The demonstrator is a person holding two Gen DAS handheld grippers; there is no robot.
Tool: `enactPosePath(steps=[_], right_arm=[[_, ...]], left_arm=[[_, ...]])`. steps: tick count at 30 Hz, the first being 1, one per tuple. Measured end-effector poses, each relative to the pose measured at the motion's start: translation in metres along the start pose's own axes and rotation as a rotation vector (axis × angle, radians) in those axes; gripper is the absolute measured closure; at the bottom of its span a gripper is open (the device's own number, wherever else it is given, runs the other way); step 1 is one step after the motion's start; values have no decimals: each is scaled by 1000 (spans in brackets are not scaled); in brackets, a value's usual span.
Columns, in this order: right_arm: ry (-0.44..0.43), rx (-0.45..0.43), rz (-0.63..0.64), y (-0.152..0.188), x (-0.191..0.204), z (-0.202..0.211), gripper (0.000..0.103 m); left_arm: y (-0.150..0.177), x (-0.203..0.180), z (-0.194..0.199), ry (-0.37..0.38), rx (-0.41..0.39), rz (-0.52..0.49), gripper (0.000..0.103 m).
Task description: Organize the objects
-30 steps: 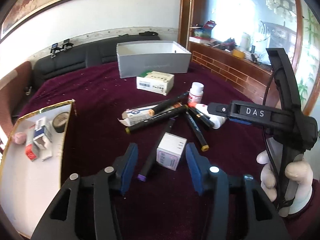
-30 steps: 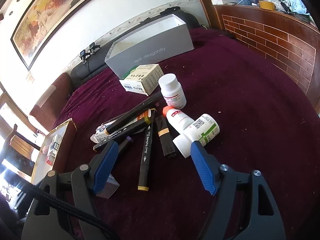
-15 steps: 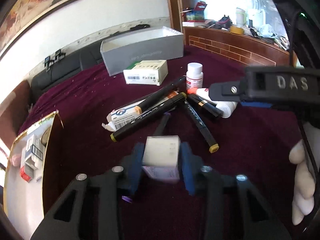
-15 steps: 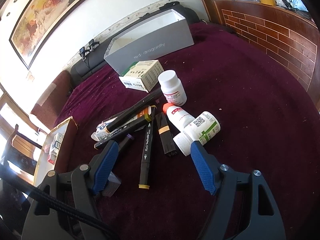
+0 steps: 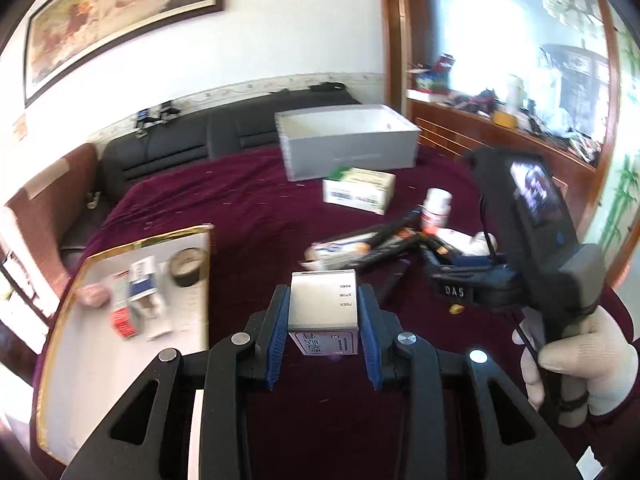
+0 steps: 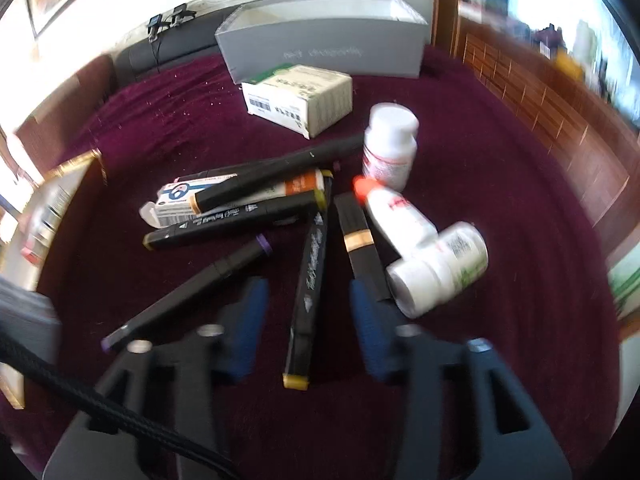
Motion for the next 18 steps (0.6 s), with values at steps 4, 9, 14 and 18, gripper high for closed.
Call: enactPosePath(steps=[4,9,14,18], right_arm=[[50,36,41,6,5,-14,91],[-44,47,-61,11,-5,6,91],[-143,17,-156,4,-10,42,91],[-196,-40,-148,-15,11,71,90]], left_arm=[[3,38,10,-60,-9,45,74],[7,85,20,-123,-21,113,74],[7,123,30,-171,-46,157,74],[10,158,32,-220,-45,191,74]])
Point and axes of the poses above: each gripper's, at about its wrist camera, not at the fingertips, and z roughly against the way its jaws point, x to its left, y to its underside, the point moved 10 cm from there along -z, roughly the way its jaws point, and after that the axes turned 4 degrees about -x, right-handed, at the moved point
